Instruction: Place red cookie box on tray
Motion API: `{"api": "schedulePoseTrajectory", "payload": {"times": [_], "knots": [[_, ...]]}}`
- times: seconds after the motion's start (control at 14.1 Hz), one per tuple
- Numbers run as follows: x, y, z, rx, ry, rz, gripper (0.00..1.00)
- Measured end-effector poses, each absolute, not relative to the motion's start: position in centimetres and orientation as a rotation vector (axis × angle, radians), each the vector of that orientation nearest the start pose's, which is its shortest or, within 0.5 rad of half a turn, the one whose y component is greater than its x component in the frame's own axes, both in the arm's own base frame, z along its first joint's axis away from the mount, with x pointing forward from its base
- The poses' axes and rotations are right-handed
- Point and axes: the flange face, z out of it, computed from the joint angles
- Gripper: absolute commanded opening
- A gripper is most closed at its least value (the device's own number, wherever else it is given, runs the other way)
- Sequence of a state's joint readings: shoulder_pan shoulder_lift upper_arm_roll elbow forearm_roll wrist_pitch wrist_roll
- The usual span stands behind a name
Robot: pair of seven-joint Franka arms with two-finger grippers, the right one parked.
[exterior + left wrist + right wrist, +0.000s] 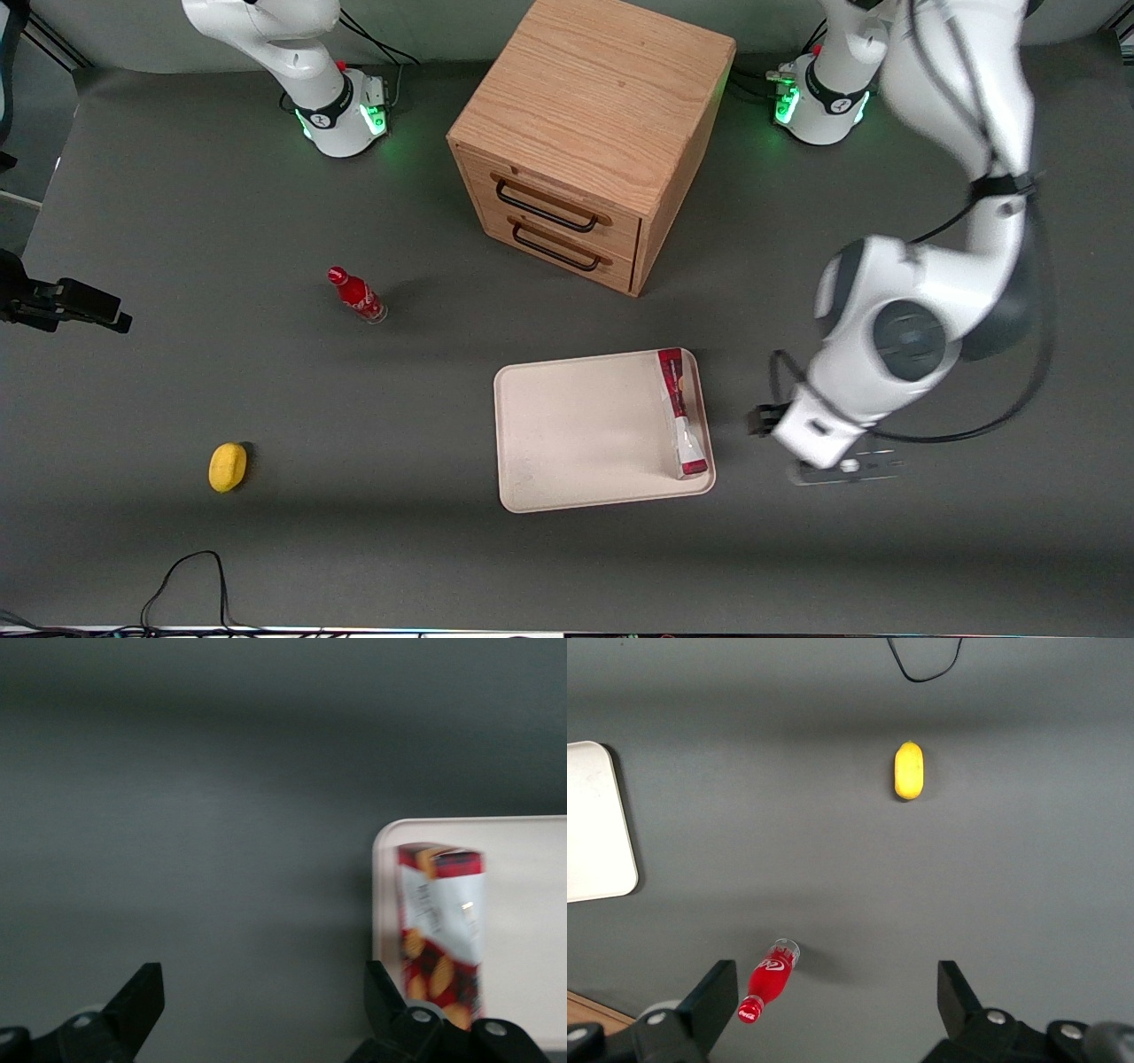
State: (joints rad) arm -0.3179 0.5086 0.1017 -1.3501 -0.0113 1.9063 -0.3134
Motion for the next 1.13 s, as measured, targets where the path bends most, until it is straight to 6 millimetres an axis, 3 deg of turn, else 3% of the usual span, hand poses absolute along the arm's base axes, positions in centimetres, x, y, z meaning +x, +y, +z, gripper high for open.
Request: {"api": "schedulePoseTrajectory", "payload": {"times": [0.14, 0.28, 0.42, 0.64, 0.85, 1.13], "knots": [[67.0, -10.8, 48.9, -3.105, -0.136, -0.041, 1.00], [64.5, -6.3, 53.2, -3.111, -0.137, -0.014, 1.00], [61.9, -2.6, 56.1, -3.123, -0.162, -0.025, 1.00], [57.4, 2.1, 58.5, -3.144, -0.143, -0.040, 1.00], [53.6, 3.9, 60.0, -3.155, -0.107, -0.011, 1.00], [52.4, 2.3, 60.4, -3.133, -0.033, 0.019, 1.00]]}}
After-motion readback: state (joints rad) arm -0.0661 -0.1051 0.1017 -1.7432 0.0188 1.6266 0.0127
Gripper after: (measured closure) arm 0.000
